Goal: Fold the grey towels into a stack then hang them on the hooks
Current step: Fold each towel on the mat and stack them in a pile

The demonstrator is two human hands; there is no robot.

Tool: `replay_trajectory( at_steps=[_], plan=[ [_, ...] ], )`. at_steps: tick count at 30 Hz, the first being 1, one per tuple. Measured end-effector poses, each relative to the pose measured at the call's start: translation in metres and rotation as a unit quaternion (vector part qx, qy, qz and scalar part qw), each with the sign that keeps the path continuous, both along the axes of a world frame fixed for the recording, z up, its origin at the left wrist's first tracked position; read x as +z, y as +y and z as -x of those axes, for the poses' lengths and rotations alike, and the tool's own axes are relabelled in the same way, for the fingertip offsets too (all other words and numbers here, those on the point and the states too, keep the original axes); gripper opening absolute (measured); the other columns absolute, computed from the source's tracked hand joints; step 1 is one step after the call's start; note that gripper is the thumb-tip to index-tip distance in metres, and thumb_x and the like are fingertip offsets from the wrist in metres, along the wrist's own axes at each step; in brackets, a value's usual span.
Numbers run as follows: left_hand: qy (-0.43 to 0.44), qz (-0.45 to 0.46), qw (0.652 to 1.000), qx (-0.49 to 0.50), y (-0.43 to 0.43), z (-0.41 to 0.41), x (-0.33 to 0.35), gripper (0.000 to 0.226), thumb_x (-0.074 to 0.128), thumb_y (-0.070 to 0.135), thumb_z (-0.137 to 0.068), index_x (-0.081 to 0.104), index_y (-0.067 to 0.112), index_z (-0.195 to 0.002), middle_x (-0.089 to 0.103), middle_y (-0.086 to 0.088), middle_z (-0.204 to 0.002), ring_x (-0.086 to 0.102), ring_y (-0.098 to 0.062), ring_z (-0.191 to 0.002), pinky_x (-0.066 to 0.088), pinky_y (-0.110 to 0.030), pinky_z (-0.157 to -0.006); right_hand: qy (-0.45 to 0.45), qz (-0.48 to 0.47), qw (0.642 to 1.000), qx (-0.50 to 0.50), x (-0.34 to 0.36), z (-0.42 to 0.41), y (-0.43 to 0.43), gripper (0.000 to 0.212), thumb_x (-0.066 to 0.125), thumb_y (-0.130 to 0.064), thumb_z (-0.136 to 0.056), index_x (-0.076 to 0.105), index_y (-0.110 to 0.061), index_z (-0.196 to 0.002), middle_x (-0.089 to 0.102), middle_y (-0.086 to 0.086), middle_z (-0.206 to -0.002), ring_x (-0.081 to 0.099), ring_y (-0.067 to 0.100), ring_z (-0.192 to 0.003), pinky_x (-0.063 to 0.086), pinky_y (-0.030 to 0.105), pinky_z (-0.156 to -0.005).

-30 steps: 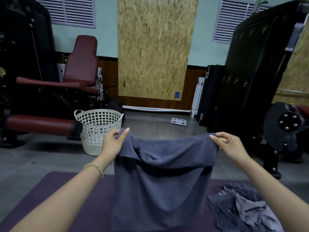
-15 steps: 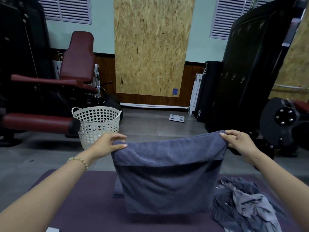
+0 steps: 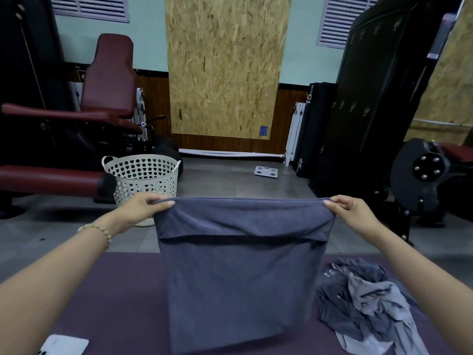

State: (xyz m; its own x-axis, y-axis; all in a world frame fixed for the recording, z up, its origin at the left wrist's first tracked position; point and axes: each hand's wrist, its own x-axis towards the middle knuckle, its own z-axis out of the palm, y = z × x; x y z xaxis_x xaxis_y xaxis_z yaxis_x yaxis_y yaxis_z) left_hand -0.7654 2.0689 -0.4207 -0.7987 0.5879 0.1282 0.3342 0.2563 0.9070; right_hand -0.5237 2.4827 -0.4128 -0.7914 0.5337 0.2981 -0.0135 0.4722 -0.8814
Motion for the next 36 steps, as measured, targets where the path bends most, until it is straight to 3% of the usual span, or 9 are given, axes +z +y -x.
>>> replay_trajectory(
  at_steps=[3, 7, 12, 17, 20, 23, 27, 30, 36],
  plan=[
    [-0.125, -0.069, 0.990, 0.009, -0.001, 0.000, 0.000, 0.024, 0.058, 0.023, -0.092, 0.068, 0.011, -0.109, 0.070, -0.002, -0.103, 0.062, -0.014, -0.093, 0.047, -0.023, -0.075, 0.020, 0.024, 1.000, -0.002, -0.003, 0.000, -0.001, 0.016, 0.059, -0.028, -0.088, 0.064, -0.017, -0.079, 0.059, -0.002, -0.077, 0.051, 0.001, -0.071, 0.041, 0.016, -0.071],
    [-0.183, -0.142, 0.971, 0.059, 0.009, -0.005, -0.012, 0.023, 0.057, 0.025, -0.092, 0.065, 0.009, -0.107, 0.068, -0.005, -0.102, 0.062, -0.015, -0.092, 0.049, -0.027, -0.077, -0.020, 0.102, 0.994, 0.026, -0.019, 0.004, -0.009, 0.018, 0.053, -0.026, -0.094, 0.056, -0.015, -0.080, 0.056, 0.002, -0.077, 0.052, 0.007, -0.065, 0.046, 0.017, -0.062],
    [-0.176, -0.093, 0.977, 0.075, 0.004, -0.004, -0.039, 0.016, 0.058, 0.023, -0.093, 0.066, 0.015, -0.103, 0.068, -0.005, -0.107, 0.062, -0.013, -0.096, 0.051, -0.023, -0.077, -0.093, 0.136, 0.985, 0.045, -0.044, 0.003, -0.009, 0.017, 0.049, -0.023, -0.098, 0.055, -0.011, -0.087, 0.053, 0.011, -0.081, 0.047, 0.019, -0.076, 0.042, 0.023, -0.060],
    [-0.167, -0.048, 0.982, 0.075, 0.008, 0.002, -0.054, 0.014, 0.059, 0.023, -0.092, 0.067, 0.016, -0.102, 0.068, -0.004, -0.102, 0.062, -0.013, -0.093, 0.053, -0.019, -0.073, -0.075, 0.141, 0.987, -0.002, -0.059, 0.012, -0.009, 0.018, 0.049, -0.023, -0.098, 0.057, -0.007, -0.094, 0.056, 0.005, -0.074, 0.050, 0.011, -0.062, 0.042, 0.012, -0.047],
    [-0.125, -0.086, 0.980, 0.132, 0.027, 0.002, -0.059, 0.006, 0.061, 0.018, -0.091, 0.066, 0.020, -0.088, 0.065, 0.003, -0.087, 0.063, 0.001, -0.074, 0.050, -0.007, -0.057, -0.043, 0.144, 0.988, -0.044, -0.066, 0.026, -0.009, 0.019, 0.050, -0.023, -0.098, 0.054, -0.014, -0.081, 0.056, 0.002, -0.071, 0.050, 0.011, -0.062, 0.044, 0.015, -0.049],
    [-0.084, -0.128, 0.973, 0.173, 0.047, 0.008, -0.065, 0.006, 0.062, 0.012, -0.091, 0.065, 0.013, -0.096, 0.061, 0.007, -0.082, 0.060, 0.013, -0.057, 0.045, -0.001, -0.053, -0.010, 0.147, 0.987, -0.066, -0.074, 0.039, -0.005, 0.022, 0.049, -0.023, -0.098, 0.052, -0.015, -0.079, 0.055, 0.003, -0.075, 0.050, 0.013, -0.069, 0.045, 0.022, -0.060],
    [-0.073, -0.174, 0.964, 0.190, 0.062, 0.017, -0.070, 0.018, 0.063, 0.015, -0.090, 0.064, 0.009, -0.107, 0.064, 0.004, -0.090, 0.061, 0.004, -0.075, 0.048, -0.003, -0.064, 0.031, 0.170, 0.981, -0.087, -0.076, 0.050, 0.001, 0.019, 0.049, -0.026, -0.098, 0.055, -0.018, -0.082, 0.059, 0.000, -0.082, 0.054, 0.012, -0.074, 0.044, 0.028, -0.068],
    [-0.072, -0.191, 0.961, 0.185, 0.067, 0.023, -0.075, 0.015, 0.062, 0.015, -0.091, 0.064, 0.011, -0.105, 0.065, 0.005, -0.088, 0.062, 0.005, -0.073, 0.050, -0.005, -0.067, 0.043, 0.181, 0.978, -0.095, -0.079, 0.055, 0.005, 0.019, 0.050, -0.029, -0.098, 0.056, -0.020, -0.082, 0.058, 0.000, -0.083, 0.053, 0.012, -0.073, 0.041, 0.028, -0.065],
    [-0.092, -0.101, 0.978, 0.155, 0.063, 0.024, -0.121, 0.014, 0.063, 0.015, -0.090, 0.067, 0.011, -0.102, 0.065, 0.007, -0.087, 0.061, 0.006, -0.069, 0.046, -0.002, -0.061, -0.023, 0.148, 0.979, -0.140, -0.129, 0.053, 0.002, 0.023, 0.050, -0.023, -0.098, 0.056, -0.017, -0.077, 0.055, 0.001, -0.074, 0.047, 0.009, -0.065, 0.039, 0.017, -0.055]
  ],
)
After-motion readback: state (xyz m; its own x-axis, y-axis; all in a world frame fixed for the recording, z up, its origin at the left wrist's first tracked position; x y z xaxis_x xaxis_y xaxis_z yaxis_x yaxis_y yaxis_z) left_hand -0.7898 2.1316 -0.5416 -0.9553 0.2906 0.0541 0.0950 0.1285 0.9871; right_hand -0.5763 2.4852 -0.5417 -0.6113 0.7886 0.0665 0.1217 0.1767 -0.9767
